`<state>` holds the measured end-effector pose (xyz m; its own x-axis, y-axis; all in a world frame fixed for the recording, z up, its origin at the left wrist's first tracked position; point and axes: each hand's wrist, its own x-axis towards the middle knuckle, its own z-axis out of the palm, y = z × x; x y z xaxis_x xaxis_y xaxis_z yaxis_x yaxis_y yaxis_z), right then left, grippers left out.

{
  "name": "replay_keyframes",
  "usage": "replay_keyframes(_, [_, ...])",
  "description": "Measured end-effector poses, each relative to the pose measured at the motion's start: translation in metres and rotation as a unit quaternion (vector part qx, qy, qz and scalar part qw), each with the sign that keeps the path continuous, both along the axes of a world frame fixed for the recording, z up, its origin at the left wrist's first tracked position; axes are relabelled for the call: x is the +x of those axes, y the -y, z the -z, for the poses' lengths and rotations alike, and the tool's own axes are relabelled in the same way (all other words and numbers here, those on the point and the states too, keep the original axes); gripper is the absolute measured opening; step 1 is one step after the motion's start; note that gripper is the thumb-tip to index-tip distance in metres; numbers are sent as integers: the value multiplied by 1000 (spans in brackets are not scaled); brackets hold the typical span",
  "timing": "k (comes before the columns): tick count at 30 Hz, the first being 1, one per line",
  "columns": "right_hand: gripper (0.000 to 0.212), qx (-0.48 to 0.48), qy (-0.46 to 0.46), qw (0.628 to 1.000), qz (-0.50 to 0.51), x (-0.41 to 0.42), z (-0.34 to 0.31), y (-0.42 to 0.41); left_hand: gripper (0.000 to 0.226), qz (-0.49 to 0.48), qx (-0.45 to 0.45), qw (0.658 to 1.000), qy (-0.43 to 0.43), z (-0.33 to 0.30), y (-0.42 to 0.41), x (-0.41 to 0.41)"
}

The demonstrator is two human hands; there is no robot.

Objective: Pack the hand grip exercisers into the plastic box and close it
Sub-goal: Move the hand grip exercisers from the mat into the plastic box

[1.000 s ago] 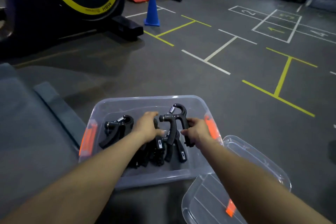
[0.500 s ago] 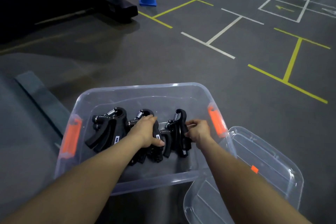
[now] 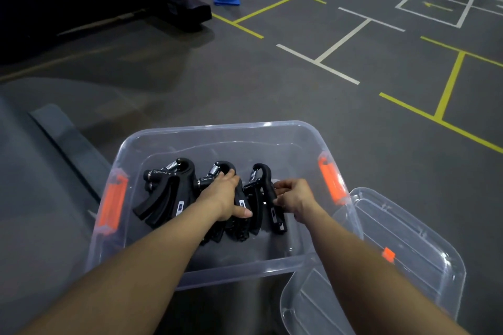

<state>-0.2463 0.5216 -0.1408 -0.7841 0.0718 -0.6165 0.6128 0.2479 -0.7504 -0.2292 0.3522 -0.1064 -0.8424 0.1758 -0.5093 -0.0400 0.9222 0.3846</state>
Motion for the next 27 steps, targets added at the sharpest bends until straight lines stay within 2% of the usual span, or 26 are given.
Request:
replay_keyframes(4, [44, 16, 0, 1000, 5, -2, 4, -4, 100, 3, -3, 1000, 4, 0, -1, -2])
replay_keyframes(11, [48, 61, -51, 996, 33, -1, -2, 1, 100, 2, -3, 1000, 5, 1, 2, -1])
replay_keyframes(14, [45, 103, -72, 992, -10, 1, -12, 3, 93, -1, -7, 1000, -17, -7, 7, 6])
replay_keyframes(19, [42, 171, -106, 974, -103, -4, -62, 33, 65, -58, 4, 993, -99, -55, 32, 20])
replay_keyframes(27, [46, 192, -189, 930, -249, 27, -165, 179, 53, -193, -22, 963, -187, -155, 163, 85])
